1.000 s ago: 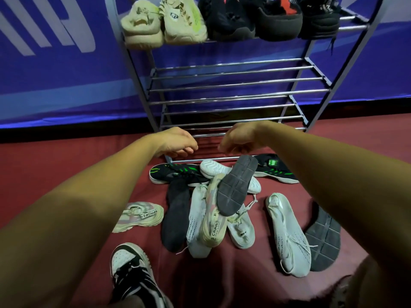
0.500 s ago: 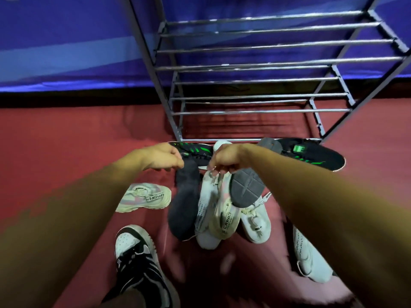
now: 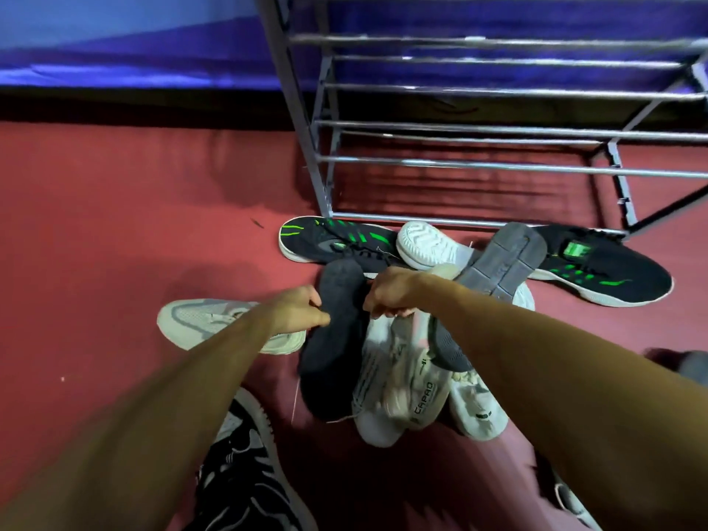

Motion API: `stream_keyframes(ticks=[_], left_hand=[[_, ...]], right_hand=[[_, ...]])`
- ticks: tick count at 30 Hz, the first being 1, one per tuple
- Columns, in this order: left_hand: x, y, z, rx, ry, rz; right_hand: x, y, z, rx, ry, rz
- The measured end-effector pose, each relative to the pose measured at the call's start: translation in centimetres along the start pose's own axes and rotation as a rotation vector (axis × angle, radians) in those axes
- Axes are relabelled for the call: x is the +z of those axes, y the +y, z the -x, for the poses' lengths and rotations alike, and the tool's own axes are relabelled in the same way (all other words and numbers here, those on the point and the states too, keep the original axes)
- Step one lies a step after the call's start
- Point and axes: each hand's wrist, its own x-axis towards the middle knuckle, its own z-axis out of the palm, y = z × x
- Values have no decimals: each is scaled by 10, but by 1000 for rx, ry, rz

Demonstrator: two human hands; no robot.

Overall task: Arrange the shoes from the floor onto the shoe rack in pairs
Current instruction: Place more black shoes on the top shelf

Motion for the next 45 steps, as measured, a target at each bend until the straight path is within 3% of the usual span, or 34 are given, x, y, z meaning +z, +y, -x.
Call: stream_keyframes(ticks=[6,12,20,25,32,39,45], left_hand=[[17,10,-16,-68,104,31],[17,23,-6,-57,97,155],[3,67,53,145,214,239],[-17,135,114,237,159,161],[-27,249,197,517,221,182],[-25,339,256,713,282,221],[-30,385,289,794,283,431]], right_hand=[[12,-6,-14,-7,58,-6],[12,-9,1,-22,132,-153],[-23,-10,81,-140,267,-222],[-67,2,169,-203,344,-175],[-134,21,307,-241,691,-95],[-174,48,412,-356,873,-296],[-196,68,467,-561,917,-473]])
